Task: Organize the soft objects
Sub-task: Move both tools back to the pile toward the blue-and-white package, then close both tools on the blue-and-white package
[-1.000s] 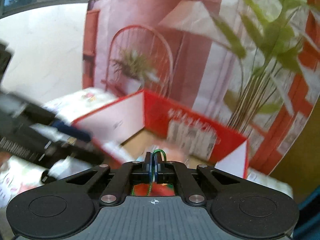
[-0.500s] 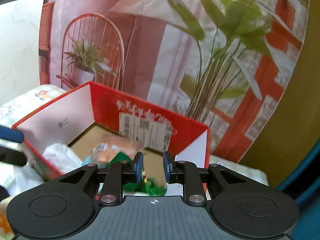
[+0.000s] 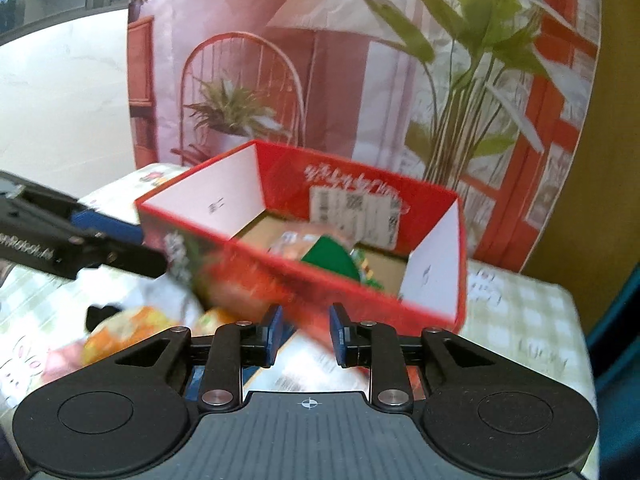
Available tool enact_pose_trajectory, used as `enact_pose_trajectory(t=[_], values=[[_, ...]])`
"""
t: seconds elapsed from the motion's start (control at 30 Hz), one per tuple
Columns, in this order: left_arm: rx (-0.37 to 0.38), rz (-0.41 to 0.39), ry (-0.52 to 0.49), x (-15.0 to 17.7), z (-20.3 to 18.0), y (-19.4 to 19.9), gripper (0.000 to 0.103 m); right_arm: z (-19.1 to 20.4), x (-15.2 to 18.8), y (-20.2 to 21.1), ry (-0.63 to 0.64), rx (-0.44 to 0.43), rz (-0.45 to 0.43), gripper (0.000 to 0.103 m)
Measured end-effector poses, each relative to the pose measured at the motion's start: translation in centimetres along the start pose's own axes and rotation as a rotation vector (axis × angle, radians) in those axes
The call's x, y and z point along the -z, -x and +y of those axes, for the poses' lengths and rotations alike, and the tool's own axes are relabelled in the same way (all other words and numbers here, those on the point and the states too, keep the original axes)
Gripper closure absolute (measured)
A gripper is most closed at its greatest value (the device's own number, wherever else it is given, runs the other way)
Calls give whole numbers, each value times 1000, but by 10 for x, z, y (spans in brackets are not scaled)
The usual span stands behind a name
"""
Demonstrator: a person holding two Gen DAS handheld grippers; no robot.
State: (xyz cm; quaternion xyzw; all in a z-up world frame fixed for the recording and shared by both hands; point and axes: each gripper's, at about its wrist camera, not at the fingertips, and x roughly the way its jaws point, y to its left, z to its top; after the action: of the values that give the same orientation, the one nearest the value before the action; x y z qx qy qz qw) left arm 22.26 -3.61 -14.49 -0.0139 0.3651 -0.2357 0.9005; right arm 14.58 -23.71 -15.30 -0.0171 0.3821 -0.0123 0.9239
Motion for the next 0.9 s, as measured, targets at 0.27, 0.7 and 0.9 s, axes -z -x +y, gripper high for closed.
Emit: enact_pose_trajectory(t=[0.27, 0.7, 0.9], values=[[14, 39, -19, 20, -10, -4, 64, 9, 41, 15, -82, -1, 5, 77], [-11, 83, -22, 63, -12, -13, 76, 33, 91, 19, -169, -28, -39, 74], [-10, 95, 13, 75, -10, -21, 76, 36, 107, 15, -192, -42, -36, 74]])
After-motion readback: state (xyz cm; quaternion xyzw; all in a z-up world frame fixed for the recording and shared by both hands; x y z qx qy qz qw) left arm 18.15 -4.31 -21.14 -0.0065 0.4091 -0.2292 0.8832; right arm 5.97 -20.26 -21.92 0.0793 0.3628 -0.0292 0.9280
